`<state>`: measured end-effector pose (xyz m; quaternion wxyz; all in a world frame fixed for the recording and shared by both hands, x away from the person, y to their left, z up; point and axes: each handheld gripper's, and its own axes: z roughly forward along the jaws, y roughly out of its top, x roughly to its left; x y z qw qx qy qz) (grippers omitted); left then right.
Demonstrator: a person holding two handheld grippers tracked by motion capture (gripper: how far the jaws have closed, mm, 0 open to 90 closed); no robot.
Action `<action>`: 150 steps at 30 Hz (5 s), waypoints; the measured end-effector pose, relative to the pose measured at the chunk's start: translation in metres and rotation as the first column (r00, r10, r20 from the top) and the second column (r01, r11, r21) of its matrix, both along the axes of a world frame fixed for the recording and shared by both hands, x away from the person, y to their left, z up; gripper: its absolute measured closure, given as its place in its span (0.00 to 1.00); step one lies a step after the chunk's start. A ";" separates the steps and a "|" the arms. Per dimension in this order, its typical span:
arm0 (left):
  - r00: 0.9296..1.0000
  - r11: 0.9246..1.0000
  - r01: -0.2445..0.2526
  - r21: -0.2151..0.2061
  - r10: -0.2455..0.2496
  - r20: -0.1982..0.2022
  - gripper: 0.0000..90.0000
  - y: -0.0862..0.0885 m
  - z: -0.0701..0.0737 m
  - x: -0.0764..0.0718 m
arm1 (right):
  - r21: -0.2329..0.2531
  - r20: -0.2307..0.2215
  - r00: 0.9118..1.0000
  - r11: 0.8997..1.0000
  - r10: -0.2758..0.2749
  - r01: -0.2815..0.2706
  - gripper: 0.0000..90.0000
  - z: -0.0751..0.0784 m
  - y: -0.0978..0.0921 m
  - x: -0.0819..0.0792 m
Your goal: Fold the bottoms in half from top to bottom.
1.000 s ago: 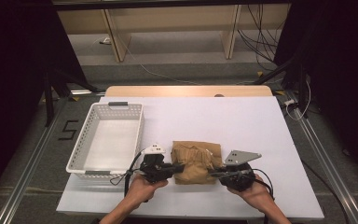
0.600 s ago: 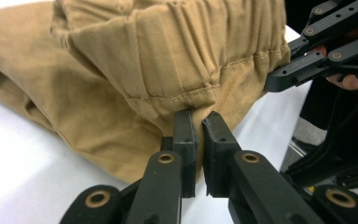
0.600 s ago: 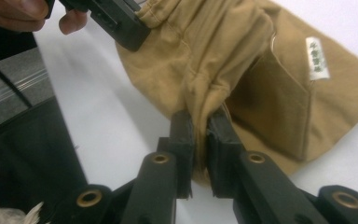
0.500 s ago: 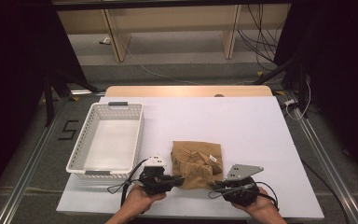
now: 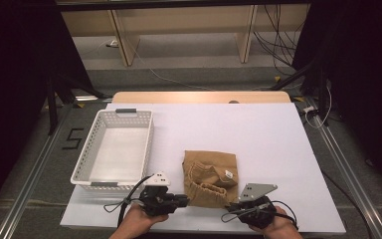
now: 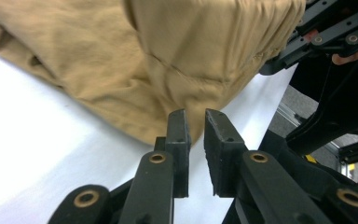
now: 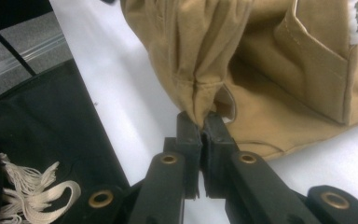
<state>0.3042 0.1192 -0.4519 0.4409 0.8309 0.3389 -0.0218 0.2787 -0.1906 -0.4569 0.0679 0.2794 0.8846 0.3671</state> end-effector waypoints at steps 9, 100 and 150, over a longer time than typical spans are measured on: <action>0.995 0.994 -0.092 -0.064 0.089 -0.039 0.81 0.011 0.001 0.004 | -0.033 -0.021 1.000 0.999 0.003 -0.004 0.95 -0.005 0.001 -0.004; 0.963 0.969 -0.239 -0.058 0.229 -0.140 0.97 -0.022 0.000 0.051 | 0.130 -0.163 0.927 0.924 -0.338 0.360 0.92 0.010 -0.014 0.049; 0.912 0.911 -0.408 0.056 0.410 -0.023 0.95 -0.039 -0.020 0.120 | 0.023 -0.023 0.905 0.905 -0.424 0.425 0.88 -0.009 0.009 0.141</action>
